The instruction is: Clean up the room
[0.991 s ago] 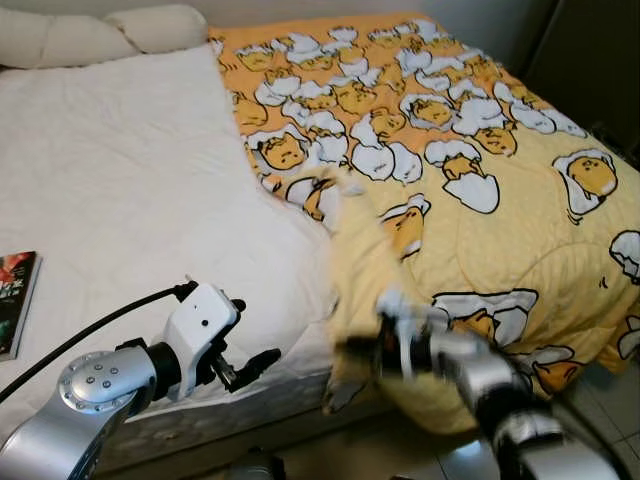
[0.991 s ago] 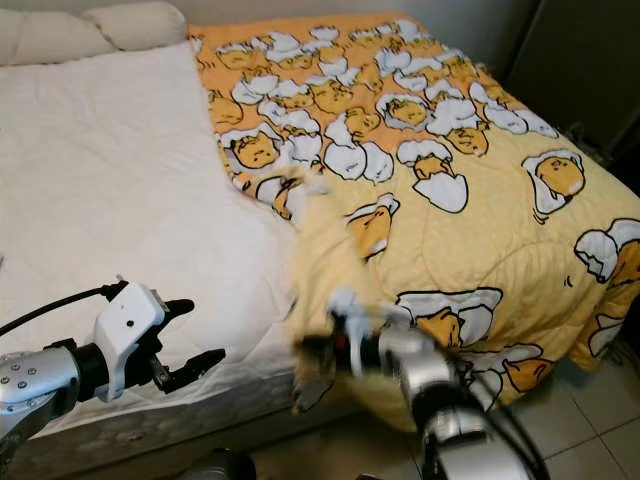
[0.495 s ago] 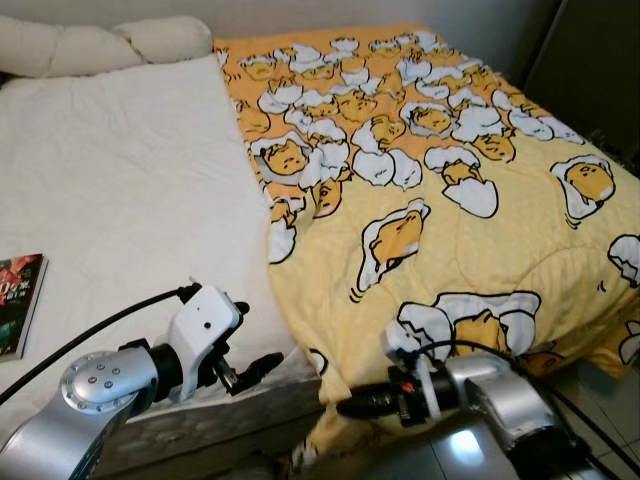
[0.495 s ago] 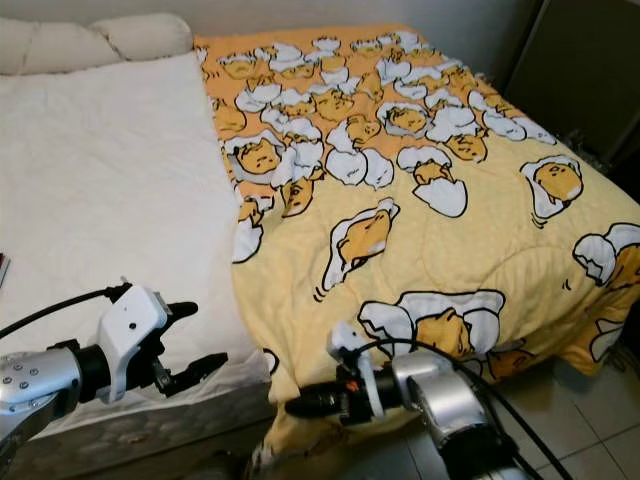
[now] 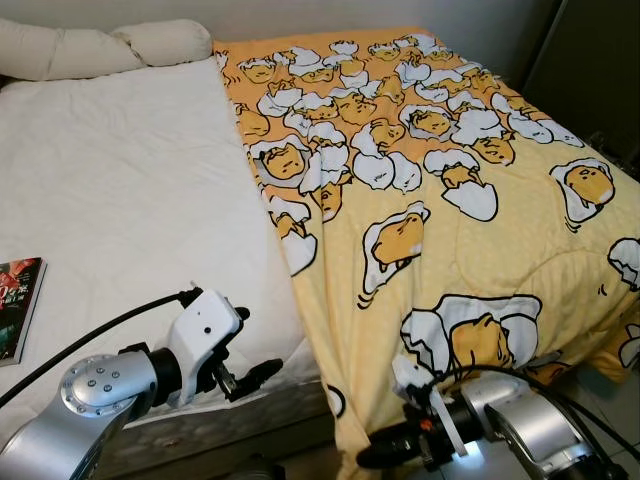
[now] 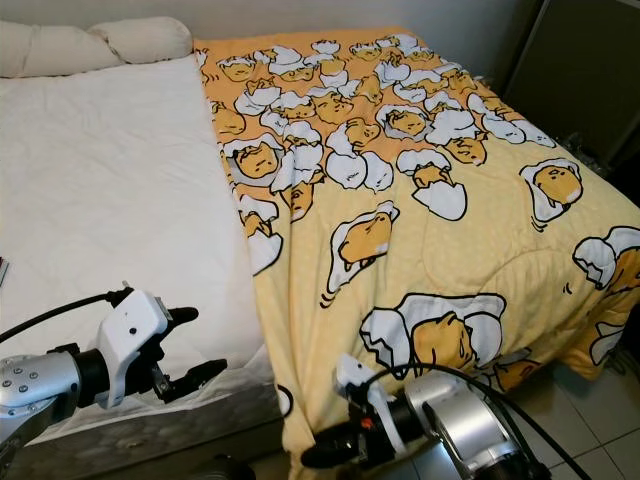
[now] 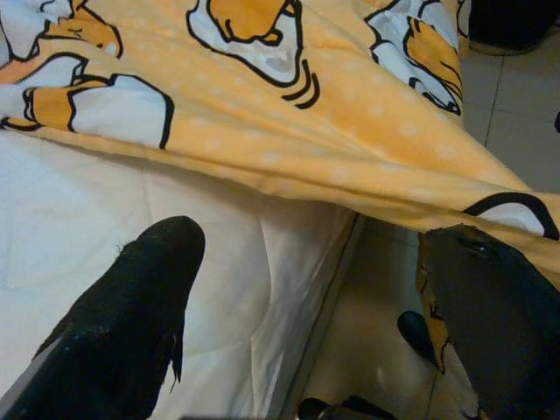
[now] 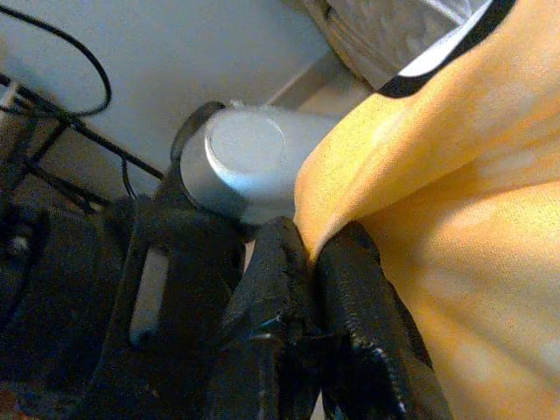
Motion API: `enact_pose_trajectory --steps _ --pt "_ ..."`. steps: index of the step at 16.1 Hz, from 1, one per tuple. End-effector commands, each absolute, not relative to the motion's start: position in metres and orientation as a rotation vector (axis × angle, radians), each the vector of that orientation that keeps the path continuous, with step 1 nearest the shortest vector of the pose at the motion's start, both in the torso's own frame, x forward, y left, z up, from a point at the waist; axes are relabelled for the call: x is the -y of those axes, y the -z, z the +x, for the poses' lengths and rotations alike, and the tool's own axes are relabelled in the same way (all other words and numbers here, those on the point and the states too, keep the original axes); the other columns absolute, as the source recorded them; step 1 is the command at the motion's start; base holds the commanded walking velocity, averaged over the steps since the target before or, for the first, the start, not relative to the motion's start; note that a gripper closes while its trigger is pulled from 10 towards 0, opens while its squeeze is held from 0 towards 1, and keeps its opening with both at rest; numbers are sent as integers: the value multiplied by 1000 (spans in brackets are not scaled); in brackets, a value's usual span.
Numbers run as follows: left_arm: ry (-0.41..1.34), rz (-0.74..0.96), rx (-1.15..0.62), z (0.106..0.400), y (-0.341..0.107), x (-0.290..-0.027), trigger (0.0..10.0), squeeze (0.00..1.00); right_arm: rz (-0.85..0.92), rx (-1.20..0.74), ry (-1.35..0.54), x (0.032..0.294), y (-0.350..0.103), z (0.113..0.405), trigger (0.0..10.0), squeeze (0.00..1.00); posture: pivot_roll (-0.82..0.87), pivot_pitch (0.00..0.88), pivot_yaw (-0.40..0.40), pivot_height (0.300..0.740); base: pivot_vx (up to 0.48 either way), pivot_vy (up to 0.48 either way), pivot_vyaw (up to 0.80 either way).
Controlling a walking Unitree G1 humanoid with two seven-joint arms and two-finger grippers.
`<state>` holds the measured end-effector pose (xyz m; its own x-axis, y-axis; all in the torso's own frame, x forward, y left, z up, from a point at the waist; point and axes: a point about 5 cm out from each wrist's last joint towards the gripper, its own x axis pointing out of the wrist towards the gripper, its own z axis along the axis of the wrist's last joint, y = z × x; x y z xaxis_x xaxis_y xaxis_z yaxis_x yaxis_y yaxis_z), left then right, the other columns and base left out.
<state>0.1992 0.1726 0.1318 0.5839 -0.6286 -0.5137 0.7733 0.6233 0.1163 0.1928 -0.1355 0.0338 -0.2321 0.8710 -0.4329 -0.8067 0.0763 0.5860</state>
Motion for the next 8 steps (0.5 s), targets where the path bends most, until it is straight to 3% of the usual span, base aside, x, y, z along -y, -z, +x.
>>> enact_pose_trajectory --steps 1,2,3,4,5,6,7,8 --pt "863 355 -463 197 -131 -170 10000 0 77 -907 -1582 130 -32 189 0 0 52 13 34 740 0 0 0" --pt "865 356 -463 197 -131 -170 10000 0 69 -913 -1574 130 -31 189 0 0 51 13 34 740 0 0 0" --pt "869 360 -462 199 -130 -170 10000 0 15 -936 -1531 128 -24 189 1608 0 48 10 38 740 0 0 0" --pt "870 361 -462 199 -130 -170 10000 0 0 -941 -1519 128 -22 189 1608 0 49 8 39 740 0 0 0" --pt "873 366 -460 201 -130 -169 10000 0 -26 -960 -1475 128 -15 189 10000 0 47 7 40 740 0 0 0" --pt "875 371 -459 201 -130 -169 10000 0 -51 -971 -1416 128 -8 191 10000 0 47 4 40 740 0 0 0" --pt "876 372 -459 202 -130 -169 10000 0 -69 -982 -1393 128 -5 192 10000 1000 48 1 40 740 0 0 0" --pt "877 373 -460 203 -129 -169 10000 0 -37 -1003 -1408 128 -5 188 10000 1000 46 0 41 740 0 0 0"
